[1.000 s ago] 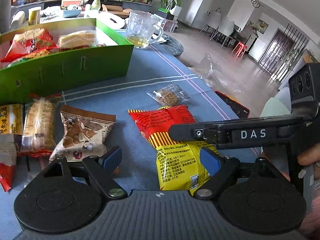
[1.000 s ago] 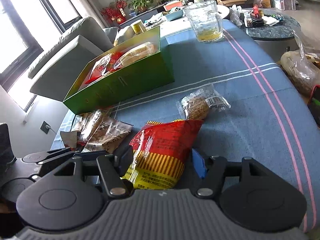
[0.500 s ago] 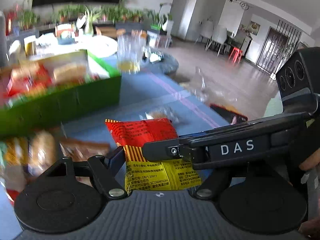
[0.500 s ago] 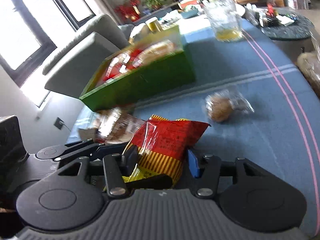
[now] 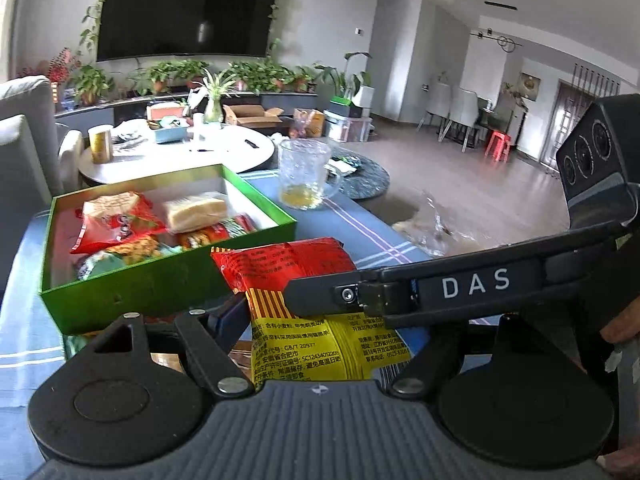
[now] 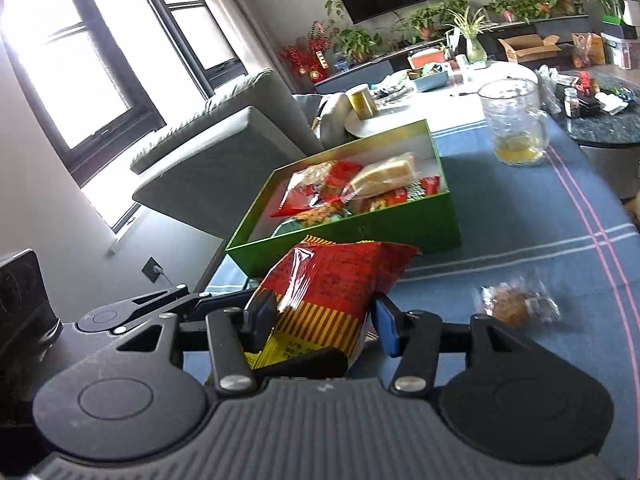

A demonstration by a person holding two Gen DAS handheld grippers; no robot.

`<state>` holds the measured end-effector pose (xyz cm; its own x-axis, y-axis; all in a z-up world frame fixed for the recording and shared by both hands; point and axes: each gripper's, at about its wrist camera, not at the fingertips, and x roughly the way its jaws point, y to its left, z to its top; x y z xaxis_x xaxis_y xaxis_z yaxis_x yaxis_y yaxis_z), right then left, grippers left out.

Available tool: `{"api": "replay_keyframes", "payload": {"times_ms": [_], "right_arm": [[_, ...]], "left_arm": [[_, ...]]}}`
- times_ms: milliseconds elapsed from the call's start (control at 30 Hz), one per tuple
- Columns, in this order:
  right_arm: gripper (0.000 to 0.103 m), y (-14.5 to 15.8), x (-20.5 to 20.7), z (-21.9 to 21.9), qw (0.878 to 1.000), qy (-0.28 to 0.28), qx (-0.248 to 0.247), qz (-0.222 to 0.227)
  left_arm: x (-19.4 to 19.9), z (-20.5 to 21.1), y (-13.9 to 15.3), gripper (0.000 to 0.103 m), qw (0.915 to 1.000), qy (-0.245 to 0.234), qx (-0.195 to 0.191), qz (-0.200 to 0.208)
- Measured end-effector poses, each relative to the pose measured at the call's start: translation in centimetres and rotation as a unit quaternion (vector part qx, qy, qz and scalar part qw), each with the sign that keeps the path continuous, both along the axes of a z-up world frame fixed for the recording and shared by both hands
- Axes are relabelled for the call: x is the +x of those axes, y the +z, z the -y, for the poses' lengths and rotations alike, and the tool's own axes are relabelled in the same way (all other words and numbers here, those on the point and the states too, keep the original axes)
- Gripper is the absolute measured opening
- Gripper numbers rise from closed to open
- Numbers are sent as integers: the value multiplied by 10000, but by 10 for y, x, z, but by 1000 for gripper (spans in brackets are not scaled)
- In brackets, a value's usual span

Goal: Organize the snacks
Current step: 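Lift the red-and-yellow bag with the right tool toward the box, then lower the red-and-yellow bag into the box and open the right tool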

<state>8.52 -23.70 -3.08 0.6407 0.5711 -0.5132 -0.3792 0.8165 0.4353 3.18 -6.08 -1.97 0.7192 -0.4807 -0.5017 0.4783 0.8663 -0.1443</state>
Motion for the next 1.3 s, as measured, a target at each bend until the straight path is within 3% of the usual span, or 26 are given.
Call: {"api": "replay_keyframes", "payload": {"times_ms": [1000,1300], "right_arm": [[55,2,40,-13,9996,124,240,-64],[55,22,65,-20,9994,-26,223,277]], "left_arm": [[41,-14,-3,74,9995,311,-35,-44],[76,-14,15,75,9986,433,-27,314]]}}
